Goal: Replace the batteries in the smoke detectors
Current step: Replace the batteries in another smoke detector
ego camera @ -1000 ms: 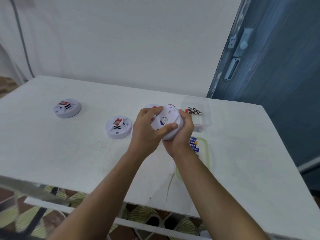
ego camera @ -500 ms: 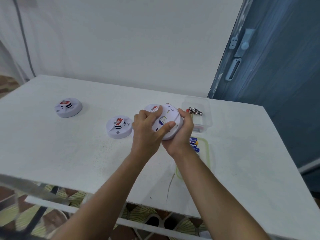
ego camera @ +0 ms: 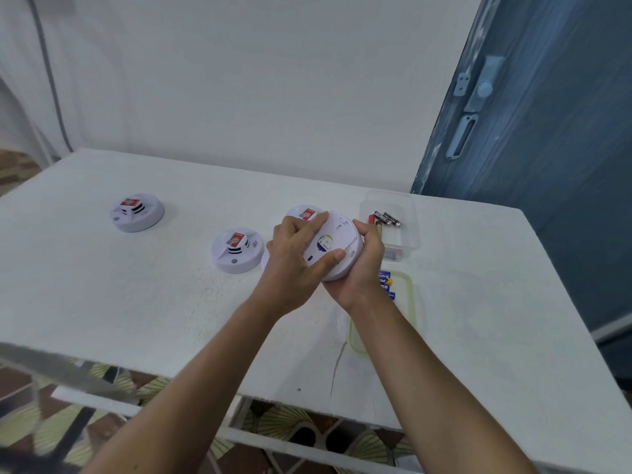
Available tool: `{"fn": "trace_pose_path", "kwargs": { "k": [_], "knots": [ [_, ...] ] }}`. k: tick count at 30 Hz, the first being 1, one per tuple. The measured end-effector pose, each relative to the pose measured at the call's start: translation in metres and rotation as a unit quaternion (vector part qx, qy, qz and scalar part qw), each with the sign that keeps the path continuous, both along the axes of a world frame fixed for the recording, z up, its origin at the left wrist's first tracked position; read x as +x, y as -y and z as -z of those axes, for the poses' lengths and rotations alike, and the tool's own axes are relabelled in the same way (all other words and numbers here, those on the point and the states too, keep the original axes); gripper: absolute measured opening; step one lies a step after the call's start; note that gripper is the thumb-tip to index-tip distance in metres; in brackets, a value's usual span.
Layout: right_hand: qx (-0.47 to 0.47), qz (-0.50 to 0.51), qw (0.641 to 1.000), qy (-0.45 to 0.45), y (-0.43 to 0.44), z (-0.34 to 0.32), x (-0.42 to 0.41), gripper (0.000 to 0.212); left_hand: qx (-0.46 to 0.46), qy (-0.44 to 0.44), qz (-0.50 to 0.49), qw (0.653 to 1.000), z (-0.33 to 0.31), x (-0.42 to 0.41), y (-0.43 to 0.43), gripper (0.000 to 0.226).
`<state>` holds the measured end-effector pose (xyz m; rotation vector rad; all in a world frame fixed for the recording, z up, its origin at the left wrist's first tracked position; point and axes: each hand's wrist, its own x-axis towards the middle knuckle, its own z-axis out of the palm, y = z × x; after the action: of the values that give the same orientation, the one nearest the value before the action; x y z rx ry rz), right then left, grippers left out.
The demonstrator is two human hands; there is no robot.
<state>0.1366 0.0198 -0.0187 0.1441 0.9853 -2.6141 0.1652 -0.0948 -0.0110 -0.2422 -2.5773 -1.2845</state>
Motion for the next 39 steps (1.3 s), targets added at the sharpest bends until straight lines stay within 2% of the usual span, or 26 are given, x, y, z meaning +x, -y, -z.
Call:
{"fn": "trace_pose_path", "kwargs": {
  "k": [6,10,12,14,18,19,23,27,29,31,36,39],
  "knots": [
    [0.016,-0.004,1.000,0.009,-0.003,0.003,-0.001,0.056,-0.008,-0.002,0.011,1.000,0.002,0.003,0.004,0.071],
    [0.008,-0.003,1.000,0.012,-0.007,0.003,-0.003,0.054,-0.066,-0.014,0.032,0.997,-0.001,0.002,0.012,0.070],
    [-0.009,0.001,1.000,0.016,-0.011,0.003,-0.004,0.049,-0.059,-0.012,0.047,0.997,-0.005,0.000,0.020,0.058],
    [-0.015,0.012,1.000,0.023,-0.012,0.004,-0.005,0.048,-0.009,-0.007,0.057,0.998,-0.009,-0.001,0.027,0.040],
    [-0.021,0.039,0.997,0.059,-0.008,0.001,-0.007,0.044,0.019,-0.048,0.069,0.996,-0.012,0.002,0.035,0.031],
    [-0.023,0.044,0.997,0.066,-0.007,-0.001,-0.008,0.042,0.009,-0.071,0.089,0.993,-0.011,0.003,0.036,0.031],
    [-0.023,0.040,0.994,0.102,-0.005,-0.006,-0.010,0.042,-0.068,-0.135,0.149,0.977,-0.001,0.005,0.035,0.057],
    [0.038,-0.004,0.992,0.121,-0.007,-0.013,-0.006,0.047,-0.056,-0.152,0.091,0.983,0.002,0.007,0.032,0.046],
    [0.105,-0.006,0.989,0.104,-0.007,-0.013,-0.006,0.045,-0.029,-0.106,0.053,0.993,-0.003,0.008,0.032,0.041],
    [0.174,0.002,0.983,0.064,-0.007,-0.010,-0.006,0.045,0.039,-0.055,0.028,0.997,-0.009,0.008,0.030,0.036],
    [0.207,0.017,0.977,-0.048,-0.005,-0.003,-0.007,0.056,0.205,0.024,-0.020,0.978,-0.017,0.002,0.028,0.027],
    [0.241,0.042,0.965,-0.093,-0.003,-0.004,-0.004,0.052,0.265,0.061,-0.042,0.961,-0.016,-0.003,0.027,0.027]
  ]
}}
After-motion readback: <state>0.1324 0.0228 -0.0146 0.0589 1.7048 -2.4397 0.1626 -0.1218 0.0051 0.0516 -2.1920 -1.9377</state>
